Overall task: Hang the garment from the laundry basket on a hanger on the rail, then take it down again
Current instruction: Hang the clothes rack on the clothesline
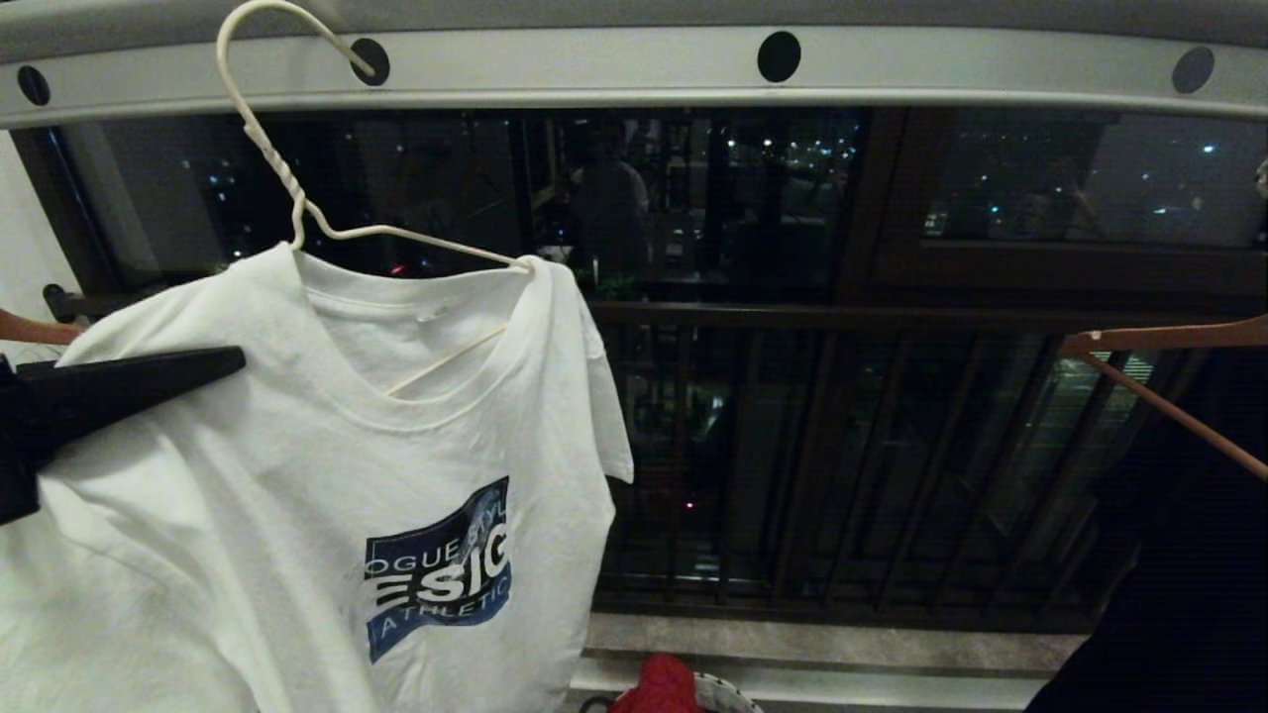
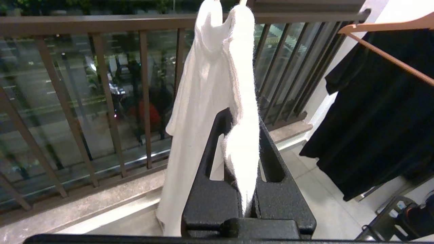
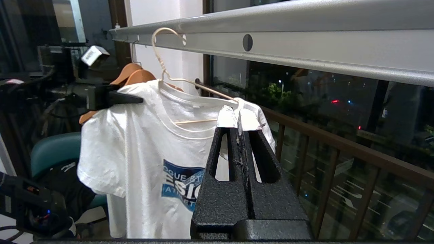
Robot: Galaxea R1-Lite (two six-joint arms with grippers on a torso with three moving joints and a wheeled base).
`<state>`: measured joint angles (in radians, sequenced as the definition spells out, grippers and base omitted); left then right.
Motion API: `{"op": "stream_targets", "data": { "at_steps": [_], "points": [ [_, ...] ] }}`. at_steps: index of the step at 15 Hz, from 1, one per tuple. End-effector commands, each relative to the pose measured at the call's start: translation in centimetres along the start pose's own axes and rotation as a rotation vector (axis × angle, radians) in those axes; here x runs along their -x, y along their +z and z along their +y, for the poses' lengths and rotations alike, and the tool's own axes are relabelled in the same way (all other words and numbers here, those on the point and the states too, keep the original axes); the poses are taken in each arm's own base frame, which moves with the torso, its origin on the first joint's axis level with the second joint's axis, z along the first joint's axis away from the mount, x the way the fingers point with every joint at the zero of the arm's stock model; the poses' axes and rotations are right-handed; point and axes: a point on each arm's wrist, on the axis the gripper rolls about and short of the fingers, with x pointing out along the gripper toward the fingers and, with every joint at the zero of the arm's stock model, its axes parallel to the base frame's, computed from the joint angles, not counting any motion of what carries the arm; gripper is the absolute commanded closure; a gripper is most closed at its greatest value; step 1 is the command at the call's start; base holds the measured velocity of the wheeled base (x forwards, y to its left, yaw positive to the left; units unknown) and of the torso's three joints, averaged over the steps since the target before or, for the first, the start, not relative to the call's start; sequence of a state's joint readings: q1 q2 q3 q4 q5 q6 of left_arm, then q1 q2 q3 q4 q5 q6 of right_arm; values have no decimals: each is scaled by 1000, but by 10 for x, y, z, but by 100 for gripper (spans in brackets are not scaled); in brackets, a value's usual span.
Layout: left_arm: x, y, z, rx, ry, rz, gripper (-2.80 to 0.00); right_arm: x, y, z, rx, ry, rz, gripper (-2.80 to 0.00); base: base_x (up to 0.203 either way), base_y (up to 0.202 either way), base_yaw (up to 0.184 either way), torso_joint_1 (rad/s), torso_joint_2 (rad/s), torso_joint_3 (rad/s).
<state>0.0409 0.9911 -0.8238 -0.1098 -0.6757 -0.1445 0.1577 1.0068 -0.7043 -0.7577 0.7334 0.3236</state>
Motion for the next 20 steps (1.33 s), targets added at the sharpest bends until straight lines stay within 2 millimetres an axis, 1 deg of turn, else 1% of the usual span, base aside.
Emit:
{"op": "stream_targets", "data": {
  "at_steps": [1, 4, 8, 9, 11, 12, 17, 18, 20],
  "points": [
    [-7, -2, 5, 14, -6, 22, 0, 0, 0, 0, 2, 6, -2, 0, 0, 0, 0, 0, 0, 0],
    [-8, -1, 5, 3, -14, 24, 0, 0, 0, 0, 0, 5, 0, 0, 0, 0, 0, 0, 0, 0],
    [-17, -5, 10, 4, -26, 56, 0, 0, 1, 0, 3, 5, -3, 0, 0, 0, 0, 0, 0, 0],
    [-22, -7, 14, -2, -24, 71, 0, 0, 1, 0, 3, 6, -3, 0, 0, 0, 0, 0, 0, 0],
    [-24, -7, 16, -14, -24, 77, 0, 0, 1, 0, 3, 6, -3, 0, 0, 0, 0, 0, 0, 0],
    [-24, -7, 16, -15, -24, 76, -280, 0, 1, 1, 4, 7, -4, 0, 0, 0, 0, 0, 0, 0],
    [-17, -2, 10, -31, -27, 47, -280, 0, 2, 1, 5, 6, -5, 0, 0, 0, 0, 0, 0, 0],
    [-13, -1, 6, -37, -28, 36, -280, 0, 2, 1, 6, 6, -6, 0, 0, 0, 0, 0, 0, 0],
    [2, 3, -6, -44, -33, -6, -280, 0, 2, 1, 6, 7, -6, 0, 0, 0, 0, 0, 0, 0]
  ]
}}
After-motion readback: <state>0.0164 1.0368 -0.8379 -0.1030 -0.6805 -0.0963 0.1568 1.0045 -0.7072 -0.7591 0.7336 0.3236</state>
